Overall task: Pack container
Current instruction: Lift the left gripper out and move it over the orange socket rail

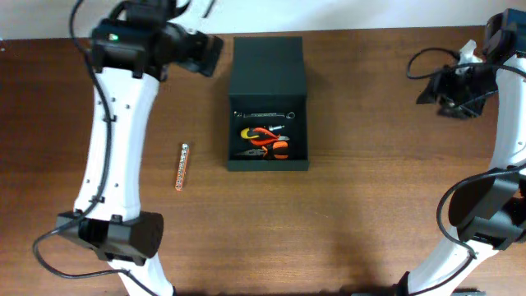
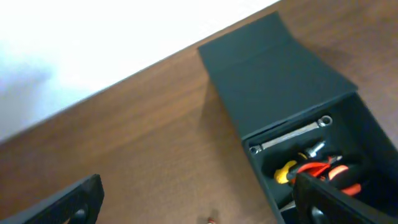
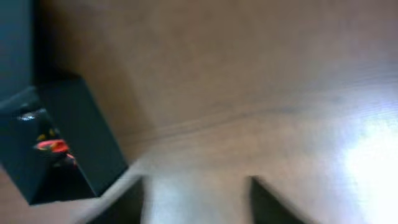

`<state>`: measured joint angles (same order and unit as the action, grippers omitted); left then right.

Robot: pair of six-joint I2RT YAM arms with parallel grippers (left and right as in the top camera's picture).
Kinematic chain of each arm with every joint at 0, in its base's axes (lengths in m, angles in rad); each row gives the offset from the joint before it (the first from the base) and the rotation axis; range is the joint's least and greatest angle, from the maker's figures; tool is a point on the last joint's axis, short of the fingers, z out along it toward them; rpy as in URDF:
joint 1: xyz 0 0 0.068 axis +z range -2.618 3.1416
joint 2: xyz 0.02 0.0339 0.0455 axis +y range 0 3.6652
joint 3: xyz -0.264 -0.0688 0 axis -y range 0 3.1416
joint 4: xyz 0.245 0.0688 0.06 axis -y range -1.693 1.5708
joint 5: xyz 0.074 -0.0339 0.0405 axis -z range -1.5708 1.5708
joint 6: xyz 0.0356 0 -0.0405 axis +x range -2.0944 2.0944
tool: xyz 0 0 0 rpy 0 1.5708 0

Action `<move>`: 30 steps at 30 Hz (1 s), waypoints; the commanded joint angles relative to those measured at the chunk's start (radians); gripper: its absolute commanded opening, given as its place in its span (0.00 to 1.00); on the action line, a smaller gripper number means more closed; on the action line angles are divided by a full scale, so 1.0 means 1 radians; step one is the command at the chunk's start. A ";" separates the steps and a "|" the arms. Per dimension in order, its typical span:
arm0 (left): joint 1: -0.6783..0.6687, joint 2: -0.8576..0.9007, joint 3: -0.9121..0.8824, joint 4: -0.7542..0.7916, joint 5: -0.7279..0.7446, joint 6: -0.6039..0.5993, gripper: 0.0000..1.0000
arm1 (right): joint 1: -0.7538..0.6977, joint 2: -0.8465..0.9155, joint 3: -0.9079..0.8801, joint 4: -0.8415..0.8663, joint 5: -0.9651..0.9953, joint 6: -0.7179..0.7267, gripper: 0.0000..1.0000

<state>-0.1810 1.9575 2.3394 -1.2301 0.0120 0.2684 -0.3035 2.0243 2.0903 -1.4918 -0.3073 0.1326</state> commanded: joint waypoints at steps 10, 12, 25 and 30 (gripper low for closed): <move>0.151 0.110 -0.002 -0.033 0.045 -0.190 0.02 | 0.125 0.043 -0.012 0.158 -0.064 0.086 0.04; 0.170 0.115 -0.002 -0.065 0.045 -0.189 0.02 | 0.142 0.048 -0.012 0.159 -0.063 0.086 0.04; 0.178 0.128 -0.041 -0.458 0.170 -0.170 0.12 | 0.128 0.048 -0.012 0.175 0.032 0.086 0.04; 0.088 0.130 -0.144 -0.447 0.147 -0.136 0.38 | 0.076 0.048 -0.012 0.177 0.077 0.086 0.05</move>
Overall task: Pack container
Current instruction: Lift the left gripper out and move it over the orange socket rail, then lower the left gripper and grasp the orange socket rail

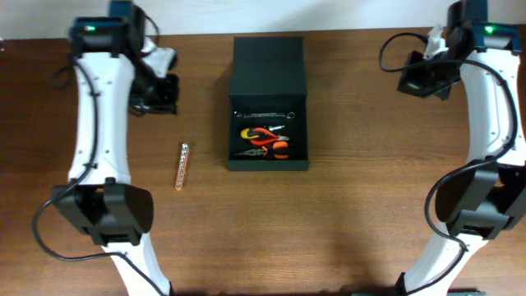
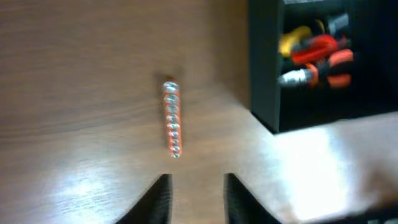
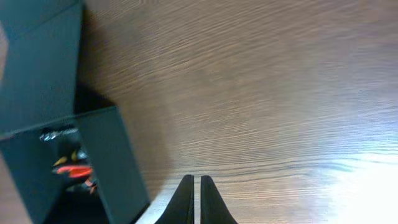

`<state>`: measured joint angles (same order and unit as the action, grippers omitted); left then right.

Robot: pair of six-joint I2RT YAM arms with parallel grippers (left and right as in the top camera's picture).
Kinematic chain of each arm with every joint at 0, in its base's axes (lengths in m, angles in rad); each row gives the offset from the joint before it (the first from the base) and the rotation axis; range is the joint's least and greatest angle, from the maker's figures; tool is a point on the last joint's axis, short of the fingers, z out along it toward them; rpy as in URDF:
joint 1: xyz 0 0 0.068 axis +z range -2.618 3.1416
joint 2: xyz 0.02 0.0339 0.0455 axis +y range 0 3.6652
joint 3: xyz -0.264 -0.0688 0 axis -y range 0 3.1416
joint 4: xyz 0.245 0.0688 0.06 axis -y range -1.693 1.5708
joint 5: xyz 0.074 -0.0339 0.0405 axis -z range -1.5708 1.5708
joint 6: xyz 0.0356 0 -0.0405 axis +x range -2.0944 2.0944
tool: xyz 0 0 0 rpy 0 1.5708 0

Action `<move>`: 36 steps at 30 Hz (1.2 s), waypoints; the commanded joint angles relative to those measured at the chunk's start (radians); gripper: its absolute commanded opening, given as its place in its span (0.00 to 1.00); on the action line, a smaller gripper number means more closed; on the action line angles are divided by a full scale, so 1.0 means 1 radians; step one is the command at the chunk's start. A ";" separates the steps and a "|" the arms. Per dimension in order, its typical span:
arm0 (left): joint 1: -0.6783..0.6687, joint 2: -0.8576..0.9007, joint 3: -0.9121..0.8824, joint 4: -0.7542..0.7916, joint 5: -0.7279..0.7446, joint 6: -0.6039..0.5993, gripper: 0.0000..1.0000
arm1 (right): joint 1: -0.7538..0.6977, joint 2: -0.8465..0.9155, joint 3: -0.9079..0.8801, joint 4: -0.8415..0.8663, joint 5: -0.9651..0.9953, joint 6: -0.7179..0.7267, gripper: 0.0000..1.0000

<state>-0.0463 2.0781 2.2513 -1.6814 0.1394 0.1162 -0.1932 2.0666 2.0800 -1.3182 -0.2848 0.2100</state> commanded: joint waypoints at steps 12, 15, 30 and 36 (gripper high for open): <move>-0.034 0.010 -0.423 0.200 -0.032 0.072 0.46 | -0.142 0.006 -0.002 -0.001 0.059 0.008 0.88; 0.002 0.010 -0.513 0.286 -0.032 0.120 0.46 | -0.151 0.006 -0.002 -0.002 0.061 0.008 0.88; 0.049 0.022 -0.748 0.561 -0.077 0.132 0.52 | -0.150 0.006 -0.002 0.014 0.061 0.008 0.89; 0.051 0.033 -0.790 0.605 -0.106 0.090 0.53 | -0.150 0.006 -0.002 0.014 0.061 0.008 0.89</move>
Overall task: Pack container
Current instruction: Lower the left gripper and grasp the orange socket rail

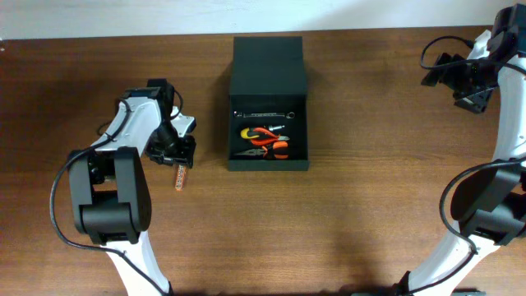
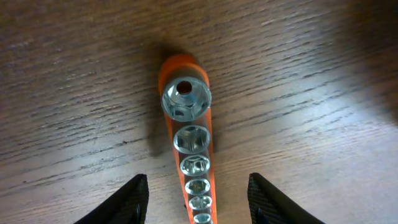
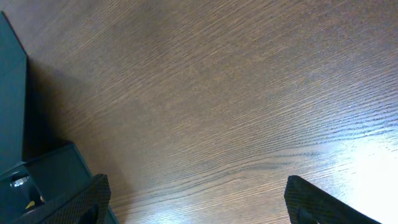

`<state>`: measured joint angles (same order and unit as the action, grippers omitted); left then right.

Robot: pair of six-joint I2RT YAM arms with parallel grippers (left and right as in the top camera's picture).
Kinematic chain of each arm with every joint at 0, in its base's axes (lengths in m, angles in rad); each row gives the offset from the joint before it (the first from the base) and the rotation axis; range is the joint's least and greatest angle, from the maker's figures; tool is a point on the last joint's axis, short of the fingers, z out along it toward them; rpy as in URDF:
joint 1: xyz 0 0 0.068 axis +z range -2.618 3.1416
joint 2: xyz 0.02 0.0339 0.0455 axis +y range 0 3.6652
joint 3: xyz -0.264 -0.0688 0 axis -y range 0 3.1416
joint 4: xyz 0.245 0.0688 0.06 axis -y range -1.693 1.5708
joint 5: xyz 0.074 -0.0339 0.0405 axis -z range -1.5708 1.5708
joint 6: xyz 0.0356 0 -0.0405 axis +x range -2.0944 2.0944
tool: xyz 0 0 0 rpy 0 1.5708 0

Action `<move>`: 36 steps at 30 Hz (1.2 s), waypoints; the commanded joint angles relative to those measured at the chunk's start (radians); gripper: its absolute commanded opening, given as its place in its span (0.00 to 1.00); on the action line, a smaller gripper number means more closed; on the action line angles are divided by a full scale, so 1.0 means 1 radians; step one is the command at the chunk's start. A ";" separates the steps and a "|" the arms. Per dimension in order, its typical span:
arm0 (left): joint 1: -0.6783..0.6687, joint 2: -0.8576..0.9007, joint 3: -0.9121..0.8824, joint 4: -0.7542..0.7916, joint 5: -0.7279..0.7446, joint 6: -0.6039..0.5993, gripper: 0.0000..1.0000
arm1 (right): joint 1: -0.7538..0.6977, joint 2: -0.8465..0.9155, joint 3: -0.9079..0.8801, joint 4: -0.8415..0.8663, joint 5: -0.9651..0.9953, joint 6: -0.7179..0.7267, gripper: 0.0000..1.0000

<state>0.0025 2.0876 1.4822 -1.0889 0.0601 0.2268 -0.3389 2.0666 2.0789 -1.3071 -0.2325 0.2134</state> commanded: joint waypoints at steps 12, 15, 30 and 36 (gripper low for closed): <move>-0.006 0.027 -0.111 0.130 -0.023 -0.080 0.53 | -0.005 0.006 0.000 0.003 0.008 0.005 0.89; -0.007 0.027 -0.126 0.134 -0.019 -0.084 0.51 | -0.005 0.006 0.000 0.003 0.008 0.005 0.89; -0.032 0.027 -0.127 0.104 -0.019 -0.144 0.11 | -0.005 0.006 0.000 0.003 0.008 0.005 0.89; -0.054 0.027 -0.127 0.105 -0.021 -0.144 0.06 | -0.005 0.006 0.000 0.003 0.009 0.005 0.89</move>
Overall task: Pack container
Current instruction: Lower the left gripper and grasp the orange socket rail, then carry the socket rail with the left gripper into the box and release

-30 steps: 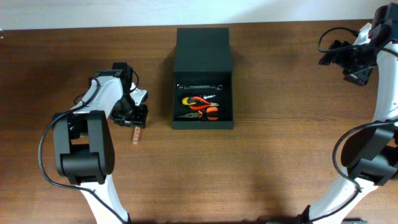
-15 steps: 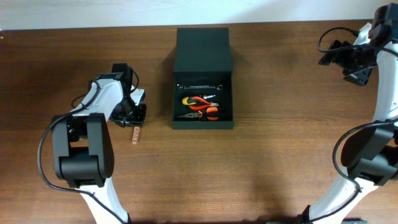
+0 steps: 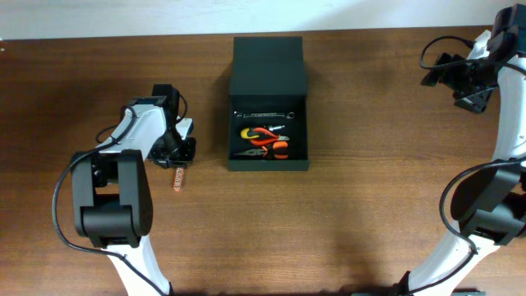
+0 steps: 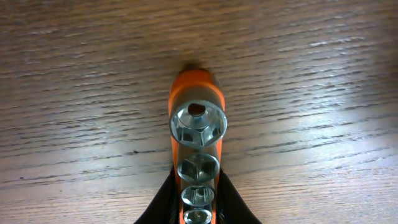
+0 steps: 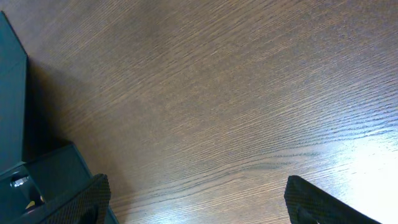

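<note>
An orange socket rail (image 4: 196, 134) carrying several silver sockets lies on the wooden table left of the box. My left gripper (image 4: 199, 210) is shut on it, with a dark finger pressed against each side. In the overhead view only the rail's near end (image 3: 177, 179) shows below the left gripper (image 3: 178, 153). The open black box (image 3: 268, 164) holds orange pliers (image 3: 267, 141) and a silver wrench (image 3: 263, 114). Its lid (image 3: 268, 57) is folded back. My right gripper (image 5: 199, 205) hangs open over bare wood at the far right, holding nothing.
A corner of the black box (image 5: 43, 177) shows at the left edge of the right wrist view. The table's back edge (image 3: 370, 31) runs along the top, just behind the box lid. Brown wooden tabletop (image 3: 345, 214) spreads around the box.
My left gripper stood open with a finger on each side of the socket rail; now both fingers are closed against it. The right arm has not moved.
At first my left gripper was up near the box lid. Then it was over the table left of the box, with the rail below. Then it was low and open astride the rail, and now it is shut on it. The right gripper went from shut to open.
</note>
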`<state>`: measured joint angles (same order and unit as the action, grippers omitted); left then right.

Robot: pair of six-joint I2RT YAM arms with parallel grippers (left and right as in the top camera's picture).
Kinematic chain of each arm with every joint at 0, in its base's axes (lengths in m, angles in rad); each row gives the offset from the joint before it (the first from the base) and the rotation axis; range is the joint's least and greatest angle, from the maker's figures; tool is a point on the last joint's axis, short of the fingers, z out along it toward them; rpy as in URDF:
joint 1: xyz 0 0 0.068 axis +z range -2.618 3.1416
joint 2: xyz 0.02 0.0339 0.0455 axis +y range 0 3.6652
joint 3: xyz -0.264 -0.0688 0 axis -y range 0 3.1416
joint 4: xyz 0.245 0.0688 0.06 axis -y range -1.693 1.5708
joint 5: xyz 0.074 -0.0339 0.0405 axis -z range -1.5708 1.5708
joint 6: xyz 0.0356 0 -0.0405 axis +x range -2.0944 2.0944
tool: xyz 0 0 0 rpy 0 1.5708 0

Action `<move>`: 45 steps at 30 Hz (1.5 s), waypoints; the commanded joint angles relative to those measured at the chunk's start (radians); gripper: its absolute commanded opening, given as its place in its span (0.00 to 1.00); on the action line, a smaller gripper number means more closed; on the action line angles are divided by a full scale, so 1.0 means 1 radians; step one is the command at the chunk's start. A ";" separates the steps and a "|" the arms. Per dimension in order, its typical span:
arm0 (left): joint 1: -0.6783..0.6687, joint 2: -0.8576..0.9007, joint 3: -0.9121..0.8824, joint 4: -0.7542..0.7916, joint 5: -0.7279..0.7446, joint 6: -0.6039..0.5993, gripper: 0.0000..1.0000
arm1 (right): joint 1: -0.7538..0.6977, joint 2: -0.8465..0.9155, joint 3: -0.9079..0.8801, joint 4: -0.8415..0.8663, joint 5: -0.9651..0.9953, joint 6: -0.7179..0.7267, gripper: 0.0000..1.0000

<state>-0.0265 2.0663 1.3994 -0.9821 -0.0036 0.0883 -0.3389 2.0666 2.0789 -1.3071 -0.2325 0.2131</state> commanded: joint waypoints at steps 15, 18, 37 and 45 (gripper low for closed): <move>-0.026 0.044 0.065 -0.089 0.040 -0.003 0.02 | -0.005 0.006 0.000 0.006 0.009 0.005 0.89; -0.026 0.036 0.126 -0.124 0.040 0.015 0.02 | -0.005 0.006 0.000 0.006 0.009 0.005 0.89; -0.152 -0.042 0.763 -0.322 0.040 0.536 0.02 | -0.003 0.006 0.000 0.003 0.008 0.005 0.89; -0.330 -0.019 0.794 -0.284 0.041 0.908 0.02 | -0.003 0.006 0.000 -0.001 0.008 0.006 0.89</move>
<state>-0.3222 2.0441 2.1860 -1.2682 0.0261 0.8051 -0.3389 2.0666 2.0789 -1.3052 -0.2325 0.2138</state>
